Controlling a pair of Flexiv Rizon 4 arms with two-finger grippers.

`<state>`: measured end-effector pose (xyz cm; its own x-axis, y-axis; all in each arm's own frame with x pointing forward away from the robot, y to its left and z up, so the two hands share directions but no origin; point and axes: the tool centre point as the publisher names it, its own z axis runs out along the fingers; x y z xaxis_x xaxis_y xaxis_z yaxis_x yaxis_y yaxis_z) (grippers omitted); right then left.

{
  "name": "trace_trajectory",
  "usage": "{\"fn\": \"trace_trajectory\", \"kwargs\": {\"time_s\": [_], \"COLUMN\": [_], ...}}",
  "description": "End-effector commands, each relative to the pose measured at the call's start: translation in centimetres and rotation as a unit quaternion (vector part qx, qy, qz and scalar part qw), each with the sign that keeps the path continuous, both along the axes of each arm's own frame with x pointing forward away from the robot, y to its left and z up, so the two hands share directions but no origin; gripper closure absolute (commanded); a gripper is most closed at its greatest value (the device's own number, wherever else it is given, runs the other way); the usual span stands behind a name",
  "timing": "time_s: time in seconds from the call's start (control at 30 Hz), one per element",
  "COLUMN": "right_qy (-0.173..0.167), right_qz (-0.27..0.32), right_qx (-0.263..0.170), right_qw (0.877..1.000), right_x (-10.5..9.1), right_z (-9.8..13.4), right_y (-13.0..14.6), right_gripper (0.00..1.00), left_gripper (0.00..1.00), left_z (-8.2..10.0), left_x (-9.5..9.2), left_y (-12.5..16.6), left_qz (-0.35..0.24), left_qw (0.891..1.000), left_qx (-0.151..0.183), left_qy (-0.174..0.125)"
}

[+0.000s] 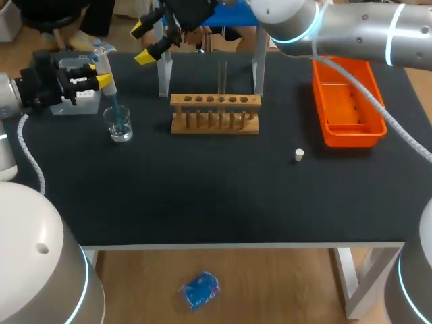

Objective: Invert the test tube, pick up the pipette, mount the tip to pipette, aspirate from beaker and dispense into the tube, eject the tip, return the pipette, and cap with the stopper.

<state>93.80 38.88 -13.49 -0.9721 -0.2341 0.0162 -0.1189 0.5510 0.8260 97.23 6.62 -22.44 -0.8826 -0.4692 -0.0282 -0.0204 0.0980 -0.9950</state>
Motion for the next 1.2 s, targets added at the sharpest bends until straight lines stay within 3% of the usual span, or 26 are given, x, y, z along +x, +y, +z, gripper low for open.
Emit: {"fn": "trace_trajectory", "kwargs": {"time_s": [0.03, 0.1, 0.13, 0.17, 0.2, 0.3, 0.73, 1.2], "right_qy": [0.024, 0.02, 0.019, 0.014, 0.008, -0.003, -0.032, -0.029], "right_qz": [0.049, 0.051, 0.052, 0.053, 0.052, 0.046, 0.046, 0.057], "right_qx": [-0.03, -0.027, -0.024, -0.027, -0.025, -0.024, 0.005, 0.025], "right_qw": [0.998, 0.998, 0.998, 0.998, 0.998, 0.999, 0.998, 0.998], "right_x": [0.9, 1.0, 1.0, 1.0, 1.1, 1.1, 0.9, 2.1], "right_z": [0.7, 1.0, 1.3, 1.5, 1.7, 2.2, 2.4, 1.6], "right_y": [1.3, 1.6, 1.8, 1.9, 2.1, 2.5, 4.8, 7.8], "right_gripper": [0.0, 0.0, 0.19, 0.54, 0.61, 1.0, 1.0, 1.0], "left_gripper": [1.0, 1.0, 1.0, 1.0, 1.0, 1.0, 1.0, 1.0], "left_z": [0.0, 0.0, 0.0, 0.0, 0.0, 0.0, 0.0, 0.0], "left_x": [0.0, 0.0, 0.0, 0.0, 0.0, 0.0, 0.0, 0.0], "left_y": [0.0, 0.0, 0.0, 0.0, 0.0, 0.0, 0.0, 0.0], "left_qz": [0.0, 0.0, 0.0, 0.0, 0.0, 0.0, 0.0, 0.0], "left_qw": [1.0, 1.0, 1.0, 1.0, 1.0, 1.0, 1.0, 1.0], "left_qx": [-0.001, -0.001, -0.001, -0.001, -0.001, -0.001, -0.001, -0.001], "left_qy": [-0.001, -0.001, -0.001, -0.001, -0.001, -0.001, -0.001, -0.001]}}
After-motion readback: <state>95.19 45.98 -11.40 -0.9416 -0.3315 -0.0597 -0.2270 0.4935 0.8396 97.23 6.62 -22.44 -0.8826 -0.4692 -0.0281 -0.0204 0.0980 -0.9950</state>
